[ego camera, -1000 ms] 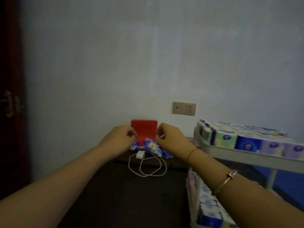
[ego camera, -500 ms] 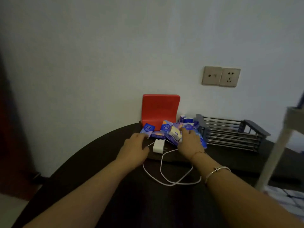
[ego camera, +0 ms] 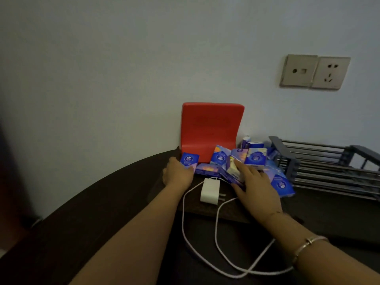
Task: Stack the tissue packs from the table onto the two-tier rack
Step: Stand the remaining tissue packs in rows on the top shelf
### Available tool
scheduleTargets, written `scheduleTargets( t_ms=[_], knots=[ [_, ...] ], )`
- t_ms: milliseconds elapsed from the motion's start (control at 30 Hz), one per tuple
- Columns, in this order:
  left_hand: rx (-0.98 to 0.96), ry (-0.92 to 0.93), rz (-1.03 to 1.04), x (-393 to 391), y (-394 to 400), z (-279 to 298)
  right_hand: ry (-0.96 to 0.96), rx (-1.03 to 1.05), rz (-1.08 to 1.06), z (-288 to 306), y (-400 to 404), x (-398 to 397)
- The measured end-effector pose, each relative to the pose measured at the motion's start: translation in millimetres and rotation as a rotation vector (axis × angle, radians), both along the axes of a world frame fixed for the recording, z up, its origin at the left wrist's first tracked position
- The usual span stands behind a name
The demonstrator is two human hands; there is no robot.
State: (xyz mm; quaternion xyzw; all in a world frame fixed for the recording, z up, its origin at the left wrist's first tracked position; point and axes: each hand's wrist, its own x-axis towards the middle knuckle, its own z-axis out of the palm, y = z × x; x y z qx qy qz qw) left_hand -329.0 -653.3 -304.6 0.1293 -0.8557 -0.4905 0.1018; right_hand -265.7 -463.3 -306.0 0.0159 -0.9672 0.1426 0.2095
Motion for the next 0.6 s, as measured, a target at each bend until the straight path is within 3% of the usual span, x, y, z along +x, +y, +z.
scheduleTargets(
  t_ms=[100,300,433,600],
  knots=[
    [0.033,0.014,0.024,6.7,-4.1,4.0,-0.020,-0.063,0.015,6.8,1.6,5.8],
    [0.295,0.076,-0.073,71.1,-19.5,38.5,-0.083,-0.160,0.037,37.8,-3.1,49.1],
    [0.392,0.093,-0.160,136.4,-28.4,74.8,-0.113,-0.370,0.119,71.1,-16.0,95.0],
    [0.451,0.108,-0.312,232.8,-24.6,129.6,-0.294,-0.583,0.289,129.3,-34.3,170.3]
  ],
)
